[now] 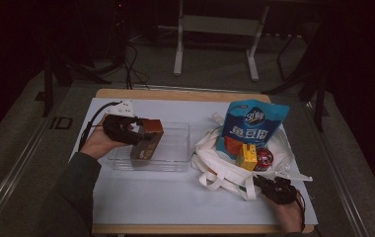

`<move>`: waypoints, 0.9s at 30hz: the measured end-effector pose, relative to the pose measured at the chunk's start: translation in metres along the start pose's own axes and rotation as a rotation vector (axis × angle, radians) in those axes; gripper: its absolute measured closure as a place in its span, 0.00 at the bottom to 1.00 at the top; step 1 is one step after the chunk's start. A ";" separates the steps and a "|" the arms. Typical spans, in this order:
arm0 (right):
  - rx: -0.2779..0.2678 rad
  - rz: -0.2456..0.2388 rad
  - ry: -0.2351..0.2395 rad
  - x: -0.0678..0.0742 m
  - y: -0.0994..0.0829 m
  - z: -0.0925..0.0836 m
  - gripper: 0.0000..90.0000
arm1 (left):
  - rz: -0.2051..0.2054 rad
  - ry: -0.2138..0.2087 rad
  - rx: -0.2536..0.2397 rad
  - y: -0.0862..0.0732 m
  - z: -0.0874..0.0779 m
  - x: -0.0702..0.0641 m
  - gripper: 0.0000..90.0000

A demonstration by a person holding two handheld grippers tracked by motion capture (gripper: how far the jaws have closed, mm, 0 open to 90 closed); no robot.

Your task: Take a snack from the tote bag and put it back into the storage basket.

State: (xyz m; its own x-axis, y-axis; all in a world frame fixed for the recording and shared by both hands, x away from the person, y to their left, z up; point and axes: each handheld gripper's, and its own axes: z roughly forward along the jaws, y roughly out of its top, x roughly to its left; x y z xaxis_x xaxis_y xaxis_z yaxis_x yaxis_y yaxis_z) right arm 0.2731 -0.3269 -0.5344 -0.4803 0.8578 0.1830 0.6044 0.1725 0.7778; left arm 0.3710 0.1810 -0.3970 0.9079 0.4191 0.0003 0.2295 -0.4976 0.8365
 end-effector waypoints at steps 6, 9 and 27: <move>0.001 -0.001 -0.001 0.000 0.000 0.000 0.87 | -0.007 -0.022 -0.008 0.002 0.007 -0.001 0.46; 0.001 -0.001 -0.002 0.000 0.000 0.000 0.87 | -0.011 -0.039 -0.015 0.003 0.012 -0.003 0.45; 0.001 -0.001 -0.001 0.000 0.000 0.000 0.87 | -0.030 -0.163 0.005 0.011 0.051 -0.011 0.40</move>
State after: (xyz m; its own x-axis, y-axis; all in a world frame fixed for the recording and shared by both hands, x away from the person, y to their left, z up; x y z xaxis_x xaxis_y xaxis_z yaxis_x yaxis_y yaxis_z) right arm 0.2731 -0.3268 -0.5343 -0.4806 0.8579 0.1815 0.6044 0.1742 0.7774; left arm 0.3811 0.1317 -0.4161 0.9455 0.3050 -0.1143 0.2589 -0.4907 0.8320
